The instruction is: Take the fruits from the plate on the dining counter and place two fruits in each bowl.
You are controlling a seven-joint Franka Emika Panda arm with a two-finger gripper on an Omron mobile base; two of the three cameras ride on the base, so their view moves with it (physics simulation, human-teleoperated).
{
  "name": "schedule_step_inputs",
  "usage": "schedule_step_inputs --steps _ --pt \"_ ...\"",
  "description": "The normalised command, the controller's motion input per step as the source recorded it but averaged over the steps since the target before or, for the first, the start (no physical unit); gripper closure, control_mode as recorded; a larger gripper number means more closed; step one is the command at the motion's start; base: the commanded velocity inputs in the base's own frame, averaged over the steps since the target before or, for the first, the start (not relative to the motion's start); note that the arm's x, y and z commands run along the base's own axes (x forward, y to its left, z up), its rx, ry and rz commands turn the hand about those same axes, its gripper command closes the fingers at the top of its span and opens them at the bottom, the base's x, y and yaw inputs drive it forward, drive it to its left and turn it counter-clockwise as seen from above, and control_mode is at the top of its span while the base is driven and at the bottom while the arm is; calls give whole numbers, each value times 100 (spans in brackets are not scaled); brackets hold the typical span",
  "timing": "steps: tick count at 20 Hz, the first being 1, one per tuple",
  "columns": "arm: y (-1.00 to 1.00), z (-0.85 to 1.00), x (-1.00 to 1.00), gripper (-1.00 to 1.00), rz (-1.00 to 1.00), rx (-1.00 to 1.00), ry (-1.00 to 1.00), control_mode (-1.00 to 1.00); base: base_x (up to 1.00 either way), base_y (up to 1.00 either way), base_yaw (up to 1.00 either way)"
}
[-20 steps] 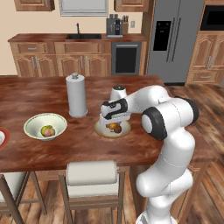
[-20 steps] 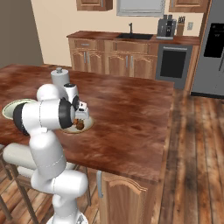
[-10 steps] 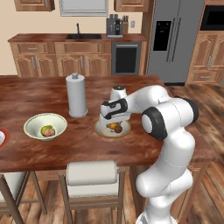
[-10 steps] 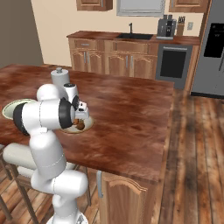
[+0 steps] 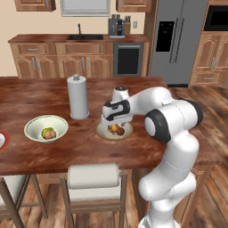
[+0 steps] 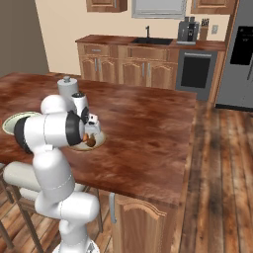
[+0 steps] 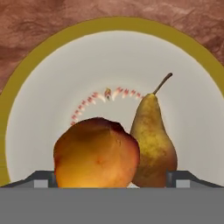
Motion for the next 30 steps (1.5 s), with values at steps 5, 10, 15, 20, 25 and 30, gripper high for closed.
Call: schedule_step_inputs --steps 5,10,15,20,25,30 --pt "0 42 -15 -100 0 0 0 -100 0 0 0" --pt "0 47 -91 -100 1 0 0 -100 0 0 0" --pt "0 44 -100 -100 8 0 0 -100 0 0 0" --pt "-2 21 -100 -100 7 1 -2 -100 0 0 0" --pt "-31 19 -100 -100 0 6 -3 -100 0 0 0" --pt "-36 48 -100 -100 -1 5 -1 -100 0 0 0"
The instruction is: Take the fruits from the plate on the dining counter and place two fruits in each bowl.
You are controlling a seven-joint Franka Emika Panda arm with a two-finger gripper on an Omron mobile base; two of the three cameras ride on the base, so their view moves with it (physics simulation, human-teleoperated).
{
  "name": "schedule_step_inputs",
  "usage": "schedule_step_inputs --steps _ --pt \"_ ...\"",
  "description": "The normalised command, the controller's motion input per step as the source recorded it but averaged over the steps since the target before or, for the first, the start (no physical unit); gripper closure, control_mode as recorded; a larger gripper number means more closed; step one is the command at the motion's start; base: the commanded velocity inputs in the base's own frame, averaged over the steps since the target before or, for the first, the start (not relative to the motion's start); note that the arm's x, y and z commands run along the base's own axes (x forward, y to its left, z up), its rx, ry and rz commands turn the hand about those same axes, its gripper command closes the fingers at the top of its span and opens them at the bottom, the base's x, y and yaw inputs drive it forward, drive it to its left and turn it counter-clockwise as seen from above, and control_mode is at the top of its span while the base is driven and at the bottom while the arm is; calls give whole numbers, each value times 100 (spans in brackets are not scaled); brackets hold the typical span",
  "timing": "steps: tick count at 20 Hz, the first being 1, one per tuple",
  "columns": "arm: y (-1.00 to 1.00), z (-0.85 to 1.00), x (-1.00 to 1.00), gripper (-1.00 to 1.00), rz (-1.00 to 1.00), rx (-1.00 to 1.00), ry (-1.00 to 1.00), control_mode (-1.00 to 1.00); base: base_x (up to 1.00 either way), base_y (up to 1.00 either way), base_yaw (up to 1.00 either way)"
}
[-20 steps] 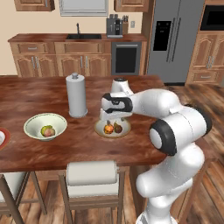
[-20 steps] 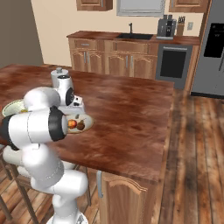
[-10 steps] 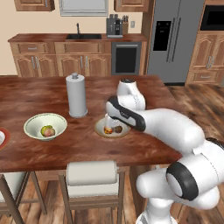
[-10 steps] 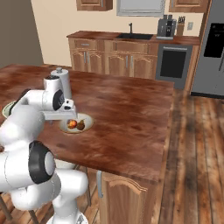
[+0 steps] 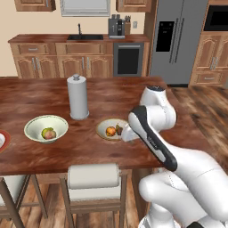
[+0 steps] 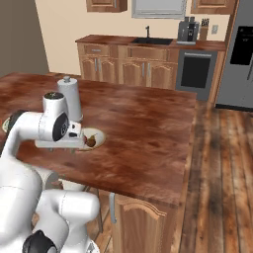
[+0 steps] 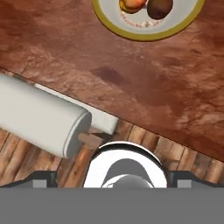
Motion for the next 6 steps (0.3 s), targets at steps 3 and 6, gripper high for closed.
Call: schedule_step_inputs --steps 3,6 --pt "-17 52 -96 -100 -2 3 -3 -100 0 0 0" --pt "-1 58 -89 -100 -3 0 -5 -100 0 0 0"
